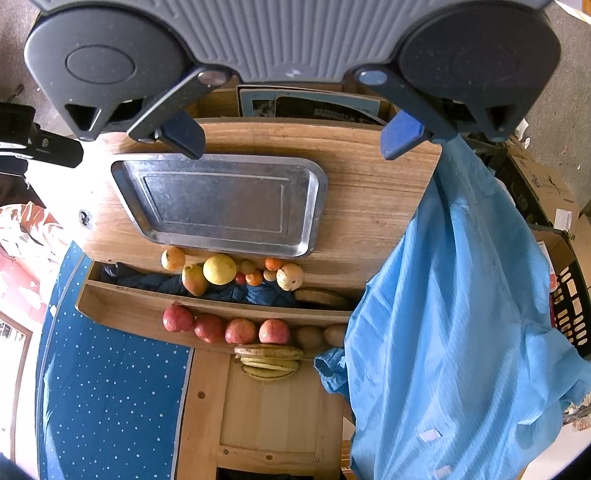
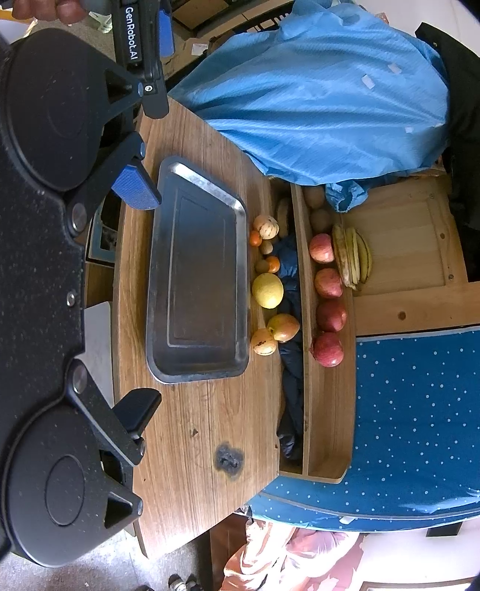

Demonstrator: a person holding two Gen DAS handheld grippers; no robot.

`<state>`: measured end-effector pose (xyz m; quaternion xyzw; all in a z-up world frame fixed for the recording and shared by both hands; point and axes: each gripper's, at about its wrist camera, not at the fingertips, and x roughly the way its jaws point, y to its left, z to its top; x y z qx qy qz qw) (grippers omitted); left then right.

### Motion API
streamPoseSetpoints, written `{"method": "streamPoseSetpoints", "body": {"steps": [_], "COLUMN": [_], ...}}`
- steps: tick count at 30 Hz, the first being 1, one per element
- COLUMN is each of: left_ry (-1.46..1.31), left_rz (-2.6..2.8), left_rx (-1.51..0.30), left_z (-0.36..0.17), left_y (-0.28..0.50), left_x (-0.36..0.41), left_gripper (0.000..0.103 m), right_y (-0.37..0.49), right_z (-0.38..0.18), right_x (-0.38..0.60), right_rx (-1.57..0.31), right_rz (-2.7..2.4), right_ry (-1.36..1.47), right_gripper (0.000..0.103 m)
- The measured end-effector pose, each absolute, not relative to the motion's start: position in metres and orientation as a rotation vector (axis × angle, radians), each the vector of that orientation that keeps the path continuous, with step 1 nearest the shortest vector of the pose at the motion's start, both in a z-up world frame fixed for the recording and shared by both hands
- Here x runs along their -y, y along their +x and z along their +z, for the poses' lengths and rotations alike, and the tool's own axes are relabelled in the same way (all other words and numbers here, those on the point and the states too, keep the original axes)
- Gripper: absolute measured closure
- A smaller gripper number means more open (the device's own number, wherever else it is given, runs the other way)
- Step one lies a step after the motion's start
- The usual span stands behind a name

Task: Organize fruits
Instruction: 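Move both tools over the steel tray toward the loose fruits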

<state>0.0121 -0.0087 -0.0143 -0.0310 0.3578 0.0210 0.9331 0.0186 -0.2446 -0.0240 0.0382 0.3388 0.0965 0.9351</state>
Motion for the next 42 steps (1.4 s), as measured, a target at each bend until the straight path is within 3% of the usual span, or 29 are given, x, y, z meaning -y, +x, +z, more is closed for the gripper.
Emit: {"method": "streamPoseSetpoints", "body": {"steps": [42], "left_ry": [-0.063], "left_rz": [0.079], "left_rx": [-0.921], "left_z": [-0.052], "left_y": [0.073], "left_x": [0.044], "left_gripper": [0.000], "right_y": [0.082], "right_z": [-0.062], "right_x": [0.274], "right_rx": [-0.878], "right_rz": [0.251], "right_ry": [0.065], "right_gripper": [0.001]}}
